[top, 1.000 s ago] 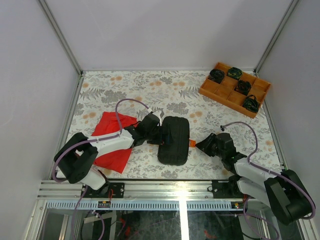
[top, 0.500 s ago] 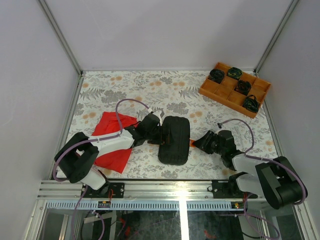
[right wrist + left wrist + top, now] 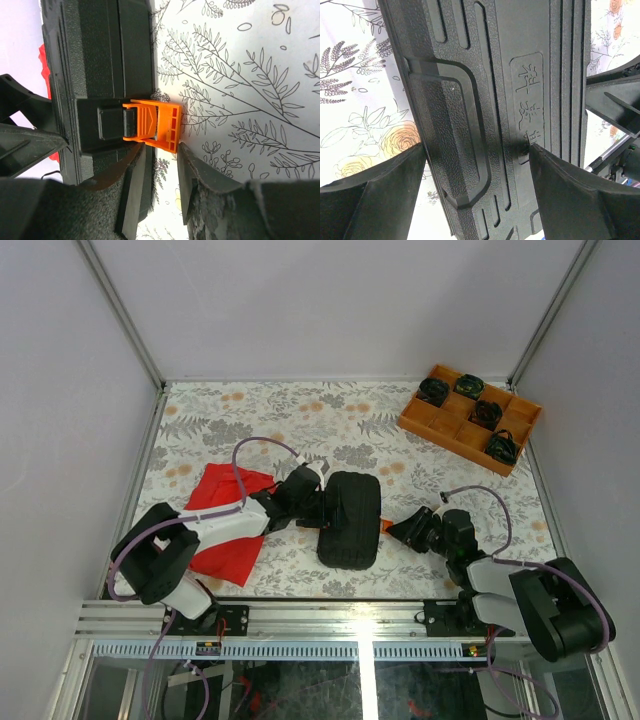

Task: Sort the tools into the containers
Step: Close the storage box at the center of the board.

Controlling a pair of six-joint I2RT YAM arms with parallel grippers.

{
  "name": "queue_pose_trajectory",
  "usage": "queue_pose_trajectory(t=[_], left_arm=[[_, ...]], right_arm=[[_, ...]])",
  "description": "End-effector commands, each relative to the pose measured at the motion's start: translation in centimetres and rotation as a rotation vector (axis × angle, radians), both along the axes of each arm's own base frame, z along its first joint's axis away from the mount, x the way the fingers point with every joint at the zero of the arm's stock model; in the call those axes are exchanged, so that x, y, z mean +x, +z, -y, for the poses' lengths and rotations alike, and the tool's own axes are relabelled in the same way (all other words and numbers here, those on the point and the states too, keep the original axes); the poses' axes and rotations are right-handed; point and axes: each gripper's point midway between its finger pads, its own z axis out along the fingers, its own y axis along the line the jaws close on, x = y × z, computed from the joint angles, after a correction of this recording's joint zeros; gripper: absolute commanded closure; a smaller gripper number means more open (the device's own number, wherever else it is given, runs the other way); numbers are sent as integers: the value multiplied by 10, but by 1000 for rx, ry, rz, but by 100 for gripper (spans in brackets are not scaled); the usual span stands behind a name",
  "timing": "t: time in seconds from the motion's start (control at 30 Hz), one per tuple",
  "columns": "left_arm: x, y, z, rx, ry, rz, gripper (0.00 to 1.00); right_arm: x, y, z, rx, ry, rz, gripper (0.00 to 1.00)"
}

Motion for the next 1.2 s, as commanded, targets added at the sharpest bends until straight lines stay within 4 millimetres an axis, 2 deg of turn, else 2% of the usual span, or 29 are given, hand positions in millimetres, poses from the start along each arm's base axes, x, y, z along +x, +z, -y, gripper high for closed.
queue_pose_trajectory(t=[0.0,0.13,0.4,0.73,0.93,1.17], left_arm=[[-31,-67,-51,269,0,-148,22],[-29,-65,-50,267,1,-144,23],[-30,-65,-50,264,1,-149,23],[-30,-63,-50,263,4,-148,23],[-30,-64,-50,265,0,-150,23],[-30,-65,-50,268,-1,-150,24]], right_arm=[[11,35,-8,67,25,134,63],[11,43,-9,71,37,169,63],[12,38,-10,58,48,157,64],[21,48,-17,105,57,191,65],[22,41,-17,97,48,162,67],[24,28,-10,27,31,129,77]])
